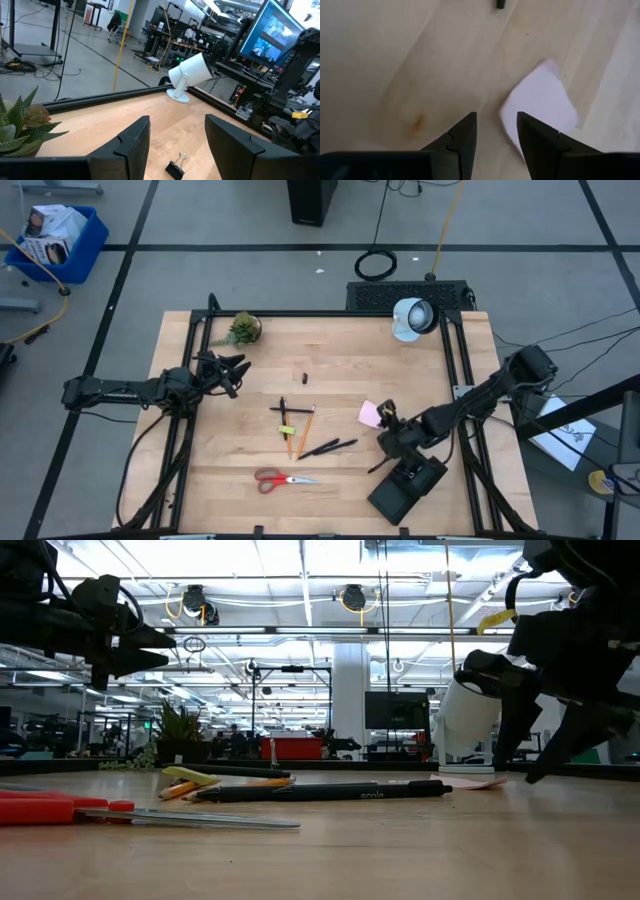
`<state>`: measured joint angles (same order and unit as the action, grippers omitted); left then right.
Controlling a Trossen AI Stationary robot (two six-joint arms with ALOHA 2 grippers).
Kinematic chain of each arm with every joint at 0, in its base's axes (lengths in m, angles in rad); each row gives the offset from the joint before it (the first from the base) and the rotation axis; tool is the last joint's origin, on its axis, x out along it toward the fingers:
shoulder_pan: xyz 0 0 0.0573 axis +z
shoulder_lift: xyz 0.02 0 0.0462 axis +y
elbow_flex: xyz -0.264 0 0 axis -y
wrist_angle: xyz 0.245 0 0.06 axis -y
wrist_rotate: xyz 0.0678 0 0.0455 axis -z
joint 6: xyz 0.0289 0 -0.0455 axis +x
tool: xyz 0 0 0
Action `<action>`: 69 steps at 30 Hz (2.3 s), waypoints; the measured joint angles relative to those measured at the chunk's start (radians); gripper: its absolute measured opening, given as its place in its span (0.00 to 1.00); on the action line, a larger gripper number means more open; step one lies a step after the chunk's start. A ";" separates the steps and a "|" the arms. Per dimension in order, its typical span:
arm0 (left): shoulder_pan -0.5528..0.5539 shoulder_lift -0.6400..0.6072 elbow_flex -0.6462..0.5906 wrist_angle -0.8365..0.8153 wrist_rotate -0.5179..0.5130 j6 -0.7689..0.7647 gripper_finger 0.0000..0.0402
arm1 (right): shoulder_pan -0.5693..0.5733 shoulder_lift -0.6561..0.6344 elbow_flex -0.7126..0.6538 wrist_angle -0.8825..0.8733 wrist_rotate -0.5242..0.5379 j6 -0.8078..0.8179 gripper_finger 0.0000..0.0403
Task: Pick and place office supplies into organizer
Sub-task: Put the pink sticky note into the desk organizer
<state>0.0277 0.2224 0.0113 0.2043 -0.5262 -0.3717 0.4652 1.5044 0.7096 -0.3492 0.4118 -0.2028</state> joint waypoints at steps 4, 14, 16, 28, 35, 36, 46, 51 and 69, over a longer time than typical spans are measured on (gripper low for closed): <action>0.000 0.000 0.000 0.000 0.000 -0.001 0.49 | -0.007 0.016 0.000 0.009 -0.002 -0.013 0.32; 0.000 0.000 0.000 0.000 0.000 0.000 0.49 | -0.013 -0.054 0.000 0.017 0.008 -0.043 0.32; 0.000 0.000 0.000 0.000 0.000 0.000 0.49 | -0.012 -0.069 0.000 0.036 0.035 -0.061 0.32; 0.000 0.000 0.000 0.000 0.000 -0.006 0.49 | -0.028 0.015 0.000 0.096 0.060 -0.199 0.32; 0.000 0.000 0.000 -0.005 -0.013 0.001 0.49 | -0.041 -0.010 0.000 0.096 0.078 -0.243 0.32; 0.000 0.000 0.000 -0.006 -0.020 0.001 0.49 | -0.047 -0.010 -0.001 0.092 0.071 -0.251 0.32; 0.000 0.000 0.000 -0.017 -0.021 -0.008 0.49 | -0.053 -0.001 -0.003 0.104 0.055 -0.207 0.32; 0.000 0.000 0.000 -0.016 -0.021 -0.008 0.49 | -0.051 0.005 -0.003 0.113 0.055 -0.176 0.32; 0.000 0.000 0.000 -0.020 -0.023 -0.019 0.49 | 0.030 0.060 -0.004 0.146 0.097 -0.169 0.32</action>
<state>0.0277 0.2226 0.0113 0.1841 -0.5488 -0.3904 0.4954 1.5642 0.7059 -0.2029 0.5091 -0.3721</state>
